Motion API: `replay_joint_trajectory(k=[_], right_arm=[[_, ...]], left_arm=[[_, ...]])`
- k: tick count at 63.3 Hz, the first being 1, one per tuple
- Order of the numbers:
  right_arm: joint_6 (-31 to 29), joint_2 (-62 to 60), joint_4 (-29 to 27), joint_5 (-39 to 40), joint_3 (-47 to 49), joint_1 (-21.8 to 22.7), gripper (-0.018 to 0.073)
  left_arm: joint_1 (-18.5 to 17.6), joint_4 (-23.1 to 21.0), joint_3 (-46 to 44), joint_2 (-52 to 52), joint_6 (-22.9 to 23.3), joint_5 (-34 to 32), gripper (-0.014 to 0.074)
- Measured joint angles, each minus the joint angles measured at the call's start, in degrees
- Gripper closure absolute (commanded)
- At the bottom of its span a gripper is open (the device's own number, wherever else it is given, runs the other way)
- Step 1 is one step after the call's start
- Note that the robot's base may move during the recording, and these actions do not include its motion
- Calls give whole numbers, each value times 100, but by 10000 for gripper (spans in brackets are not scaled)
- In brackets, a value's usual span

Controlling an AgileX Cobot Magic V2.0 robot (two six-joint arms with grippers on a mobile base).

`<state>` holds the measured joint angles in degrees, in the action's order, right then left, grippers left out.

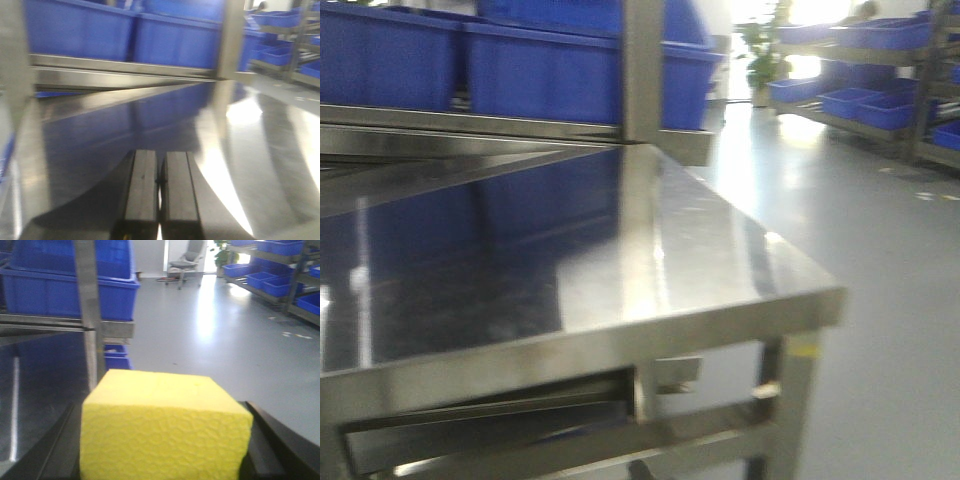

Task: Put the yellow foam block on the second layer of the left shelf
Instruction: 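Drive the base away from the table holding the block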

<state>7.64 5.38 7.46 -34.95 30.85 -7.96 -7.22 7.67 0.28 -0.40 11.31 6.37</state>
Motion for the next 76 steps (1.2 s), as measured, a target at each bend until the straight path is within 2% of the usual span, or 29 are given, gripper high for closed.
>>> replay_joint_trajectory(k=[49,76], right_arm=[[0,0,23,-1,0,0,232],[0,0,23,-1,0,0,232]], left_arm=[[0,0,0,0,0,0,460],[345,0,0,0,0,0,460]])
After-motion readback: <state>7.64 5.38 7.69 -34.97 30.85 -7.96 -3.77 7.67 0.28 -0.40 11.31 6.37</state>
